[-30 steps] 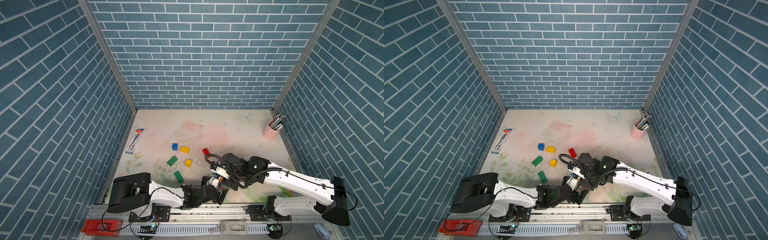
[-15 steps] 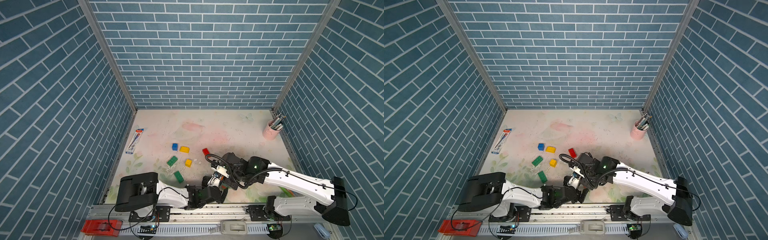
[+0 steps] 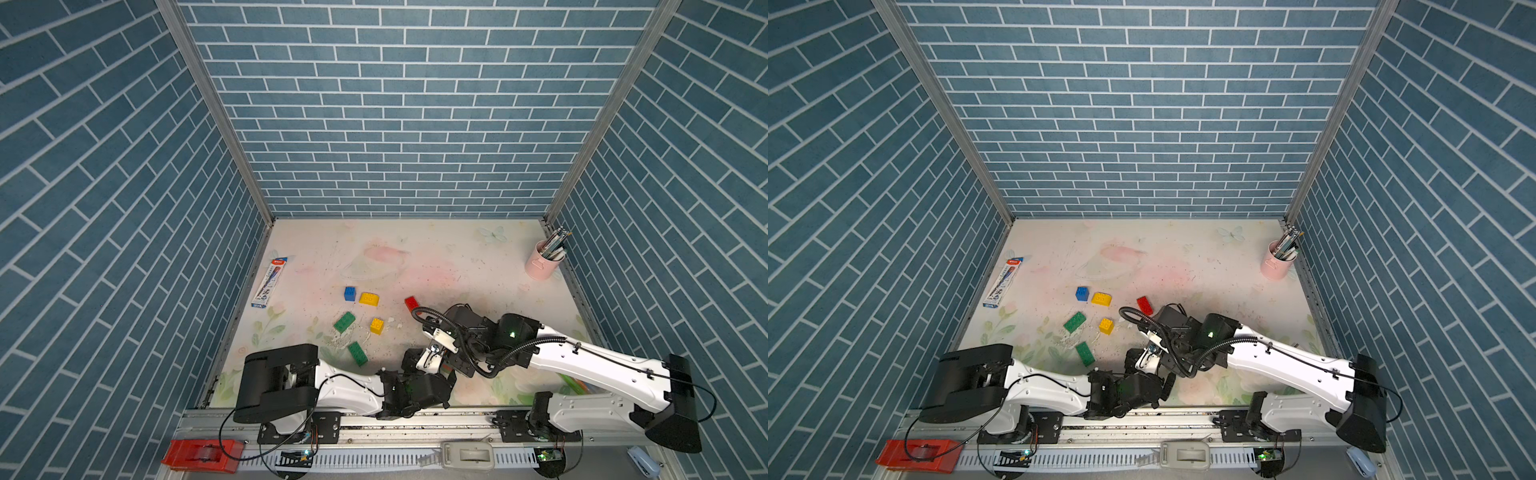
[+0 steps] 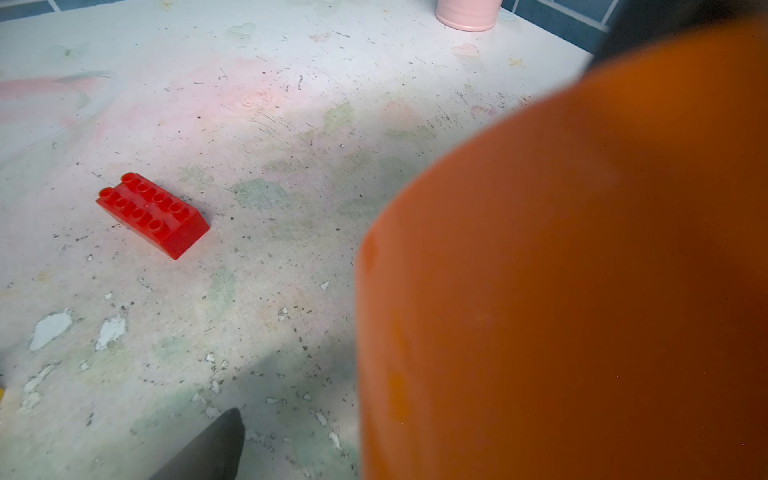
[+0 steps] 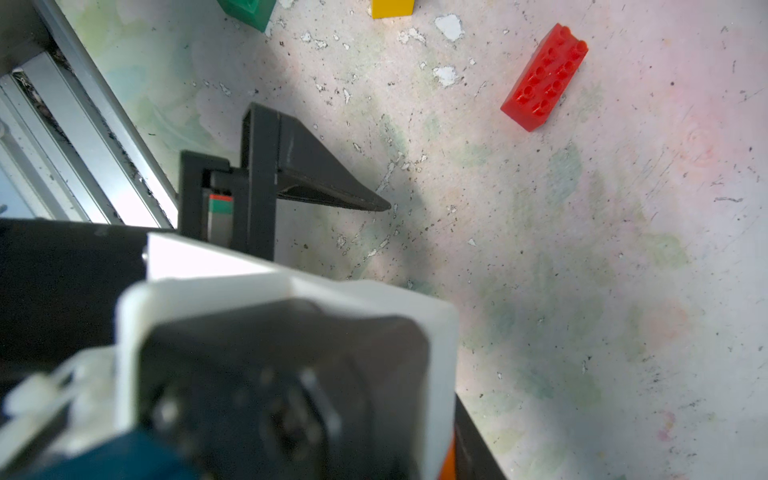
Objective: Assemble an ice cream with lego
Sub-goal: Assemble the lego brick with the lego brick.
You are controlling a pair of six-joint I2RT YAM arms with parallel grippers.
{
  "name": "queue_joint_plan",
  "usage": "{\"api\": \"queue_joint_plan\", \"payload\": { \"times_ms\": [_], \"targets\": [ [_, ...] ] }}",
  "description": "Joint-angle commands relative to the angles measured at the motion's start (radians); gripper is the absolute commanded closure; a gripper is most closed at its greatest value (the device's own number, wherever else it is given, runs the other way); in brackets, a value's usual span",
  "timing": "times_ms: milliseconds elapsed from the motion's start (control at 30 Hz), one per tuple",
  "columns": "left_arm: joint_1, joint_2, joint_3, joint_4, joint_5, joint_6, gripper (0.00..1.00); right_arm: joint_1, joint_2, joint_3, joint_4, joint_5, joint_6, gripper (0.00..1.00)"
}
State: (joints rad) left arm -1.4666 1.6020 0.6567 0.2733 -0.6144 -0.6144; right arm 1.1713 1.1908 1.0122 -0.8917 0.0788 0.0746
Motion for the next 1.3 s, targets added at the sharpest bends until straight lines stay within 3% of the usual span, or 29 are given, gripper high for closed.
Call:
{"api": "queue_joint_plan", "payload": {
  "times_ms": [0, 1033, 1267],
  "targets": [
    [0.015, -0.013, 0.02, -0.079, -0.125, -0.021, 0.01, 0.01, 0.004, -0.015, -0.09, -0.053, 0.053, 1.0],
    [0.017, -0.064, 0.031, -0.071, -0.085, 0.046, 0.0, -0.089, 0.097, 0.011, -0.099, -0.107, -0.059, 1.0],
    [0.016, -0.077, 0.036, -0.086, -0.082, 0.061, 0.01, -0.119, 0.129, 0.002, -0.016, -0.156, -0.1, 1.0]
  ]
}}
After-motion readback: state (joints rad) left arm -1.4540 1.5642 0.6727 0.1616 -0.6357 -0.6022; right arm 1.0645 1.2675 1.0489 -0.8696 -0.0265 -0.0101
